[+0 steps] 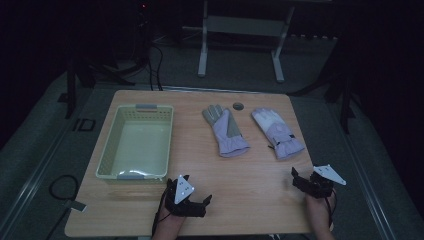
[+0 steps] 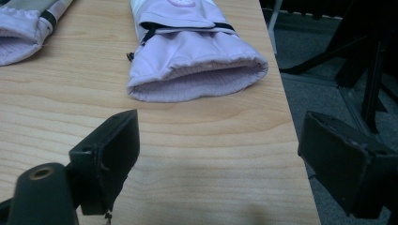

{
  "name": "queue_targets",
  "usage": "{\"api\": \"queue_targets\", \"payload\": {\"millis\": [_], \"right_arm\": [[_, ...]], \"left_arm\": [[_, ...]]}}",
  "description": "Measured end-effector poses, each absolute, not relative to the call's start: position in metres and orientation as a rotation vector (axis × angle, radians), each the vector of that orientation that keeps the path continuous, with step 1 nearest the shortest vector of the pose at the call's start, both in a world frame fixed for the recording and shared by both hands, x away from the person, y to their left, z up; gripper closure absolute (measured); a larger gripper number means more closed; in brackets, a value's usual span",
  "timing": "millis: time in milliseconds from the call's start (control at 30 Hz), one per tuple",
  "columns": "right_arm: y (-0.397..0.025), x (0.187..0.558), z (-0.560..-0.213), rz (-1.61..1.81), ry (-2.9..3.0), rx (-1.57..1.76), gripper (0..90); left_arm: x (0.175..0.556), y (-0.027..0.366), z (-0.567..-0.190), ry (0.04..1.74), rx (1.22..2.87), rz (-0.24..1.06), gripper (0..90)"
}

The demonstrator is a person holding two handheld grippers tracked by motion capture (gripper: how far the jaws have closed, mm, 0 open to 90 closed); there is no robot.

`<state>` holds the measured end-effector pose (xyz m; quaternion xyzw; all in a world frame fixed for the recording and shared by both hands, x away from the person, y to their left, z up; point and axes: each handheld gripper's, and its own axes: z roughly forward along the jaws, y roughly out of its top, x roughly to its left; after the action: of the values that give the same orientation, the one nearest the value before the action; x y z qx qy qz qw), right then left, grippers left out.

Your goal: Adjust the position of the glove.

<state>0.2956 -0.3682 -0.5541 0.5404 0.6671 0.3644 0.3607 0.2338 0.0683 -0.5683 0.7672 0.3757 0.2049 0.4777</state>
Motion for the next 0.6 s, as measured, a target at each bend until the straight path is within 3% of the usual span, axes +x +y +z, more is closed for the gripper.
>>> {"api": "queue_targets", "payload": {"millis": [367,600], "right_arm": [[-0.368,0.302,-0.551,0.916,1.790,1.440,12.3],[-0.367,0.312,-0.526,0.929,1.888,1.424,12.4]], "left_arm": [[0.234,0.067,-0.568,0.910,1.894,0.509,0.0],[0.234,0.067,-0.568,0.910,1.897,0.504,0.0]]}}
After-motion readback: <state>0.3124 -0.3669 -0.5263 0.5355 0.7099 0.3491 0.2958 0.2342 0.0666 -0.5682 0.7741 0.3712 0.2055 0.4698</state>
